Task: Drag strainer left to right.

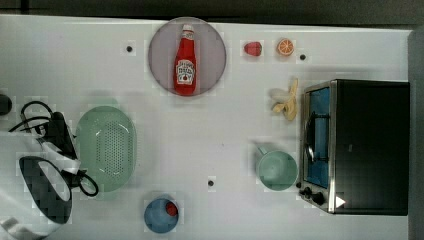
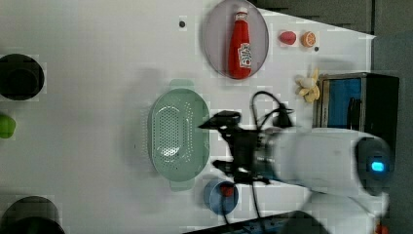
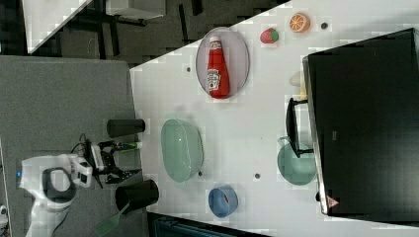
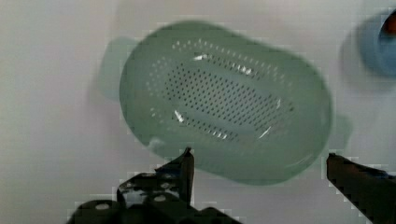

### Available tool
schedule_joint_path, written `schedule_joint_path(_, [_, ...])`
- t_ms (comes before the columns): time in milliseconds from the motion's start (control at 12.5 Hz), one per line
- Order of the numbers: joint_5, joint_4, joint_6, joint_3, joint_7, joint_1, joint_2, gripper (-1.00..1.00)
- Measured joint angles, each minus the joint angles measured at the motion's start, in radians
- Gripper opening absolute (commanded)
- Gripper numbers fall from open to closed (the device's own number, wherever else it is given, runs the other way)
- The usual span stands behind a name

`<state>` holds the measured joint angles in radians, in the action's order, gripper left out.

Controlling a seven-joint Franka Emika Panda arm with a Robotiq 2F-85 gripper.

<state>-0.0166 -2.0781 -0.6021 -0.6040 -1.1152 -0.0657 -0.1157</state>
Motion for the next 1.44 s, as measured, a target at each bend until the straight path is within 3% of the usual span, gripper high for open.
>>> schedule_joint_path(320, [-0.149,0.029,-0.127,-0.005,-0.155,-0.025,-0.243,1.00])
schedule_joint_path(640, [-0.186,-0.010,-0.254,0.036,-0.247,-0.023,-0.407,1.00])
schedule_joint_path(960, [-0.194,-0.002,-0.369,0.119,-0.258,-0.061,-0.473,1.00])
schedule_joint_path(1200, [-0.187,-0.014,-0.410,0.234,-0.285,-0.140,-0.472,1.00])
schedule_joint_path(1440, [-0.215,-0.027,-0.433,0.254,-0.285,-0.138,-0.464,1.00])
